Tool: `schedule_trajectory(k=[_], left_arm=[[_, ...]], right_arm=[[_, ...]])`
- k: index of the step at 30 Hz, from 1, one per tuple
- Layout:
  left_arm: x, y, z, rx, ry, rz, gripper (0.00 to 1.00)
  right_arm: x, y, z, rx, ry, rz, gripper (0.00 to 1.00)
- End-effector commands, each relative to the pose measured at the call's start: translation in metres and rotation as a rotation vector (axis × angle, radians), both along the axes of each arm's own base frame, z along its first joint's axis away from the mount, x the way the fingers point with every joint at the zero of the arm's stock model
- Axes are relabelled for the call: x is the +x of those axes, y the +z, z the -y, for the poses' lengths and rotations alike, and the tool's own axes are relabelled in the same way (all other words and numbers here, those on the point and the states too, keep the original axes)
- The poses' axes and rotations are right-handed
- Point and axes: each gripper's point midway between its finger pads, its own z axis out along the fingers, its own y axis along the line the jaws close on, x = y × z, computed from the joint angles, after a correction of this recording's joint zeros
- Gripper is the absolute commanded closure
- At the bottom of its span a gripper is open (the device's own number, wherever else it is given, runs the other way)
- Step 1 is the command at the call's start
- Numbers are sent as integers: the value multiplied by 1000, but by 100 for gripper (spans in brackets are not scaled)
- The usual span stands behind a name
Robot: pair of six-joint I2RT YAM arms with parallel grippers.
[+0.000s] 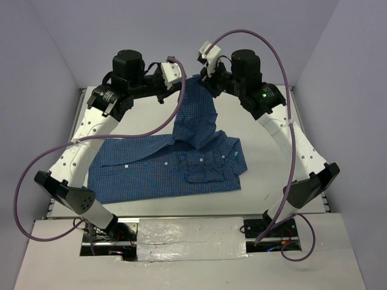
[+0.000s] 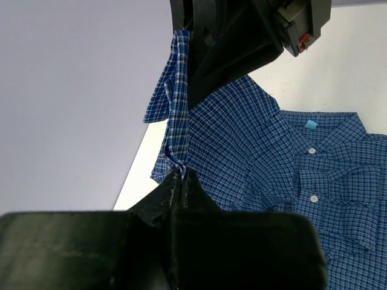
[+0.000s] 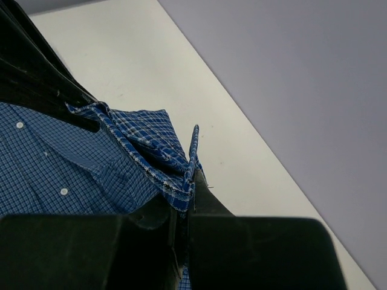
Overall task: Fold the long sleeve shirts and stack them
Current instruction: Fold the shirt
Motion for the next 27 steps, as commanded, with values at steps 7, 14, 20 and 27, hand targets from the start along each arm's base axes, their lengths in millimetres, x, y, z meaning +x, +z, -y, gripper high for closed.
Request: schedule_trajectory(k=[7,14,20,27], left_arm=[[-65,-3,-24,40,-103,-91,100],[-100,-31,-25,98,-238,-161,100],[-103,-43,-27,130,-248,-178,100],[-109,-67,-30,150,-250,-239,100]], right_arm=[[-67,84,44,35,30,214,100],[-125,29,28,66,171,-57,100],[-156,-9,6,58,251,-191,100],[-186,-35,5,132,309,-261,100]])
